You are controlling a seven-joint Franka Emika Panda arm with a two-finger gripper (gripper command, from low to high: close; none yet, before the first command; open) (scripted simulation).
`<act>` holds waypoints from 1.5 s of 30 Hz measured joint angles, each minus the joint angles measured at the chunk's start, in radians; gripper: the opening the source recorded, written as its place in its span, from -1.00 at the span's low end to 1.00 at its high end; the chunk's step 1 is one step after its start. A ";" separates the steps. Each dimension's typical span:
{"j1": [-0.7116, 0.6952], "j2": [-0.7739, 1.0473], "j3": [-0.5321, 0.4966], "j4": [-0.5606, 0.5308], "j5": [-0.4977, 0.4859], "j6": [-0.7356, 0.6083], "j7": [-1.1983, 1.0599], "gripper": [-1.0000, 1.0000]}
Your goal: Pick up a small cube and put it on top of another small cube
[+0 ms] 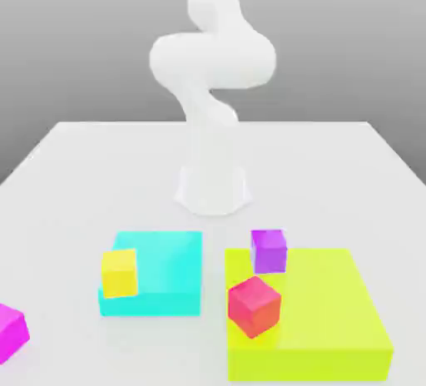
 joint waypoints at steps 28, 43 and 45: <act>-0.177 1.005 -0.353 0.018 0.295 0.258 -0.393 0.00; -0.271 1.214 -0.294 0.047 0.370 0.379 -0.466 -1.00; -0.241 1.148 -0.333 0.031 0.324 0.332 -0.433 -1.00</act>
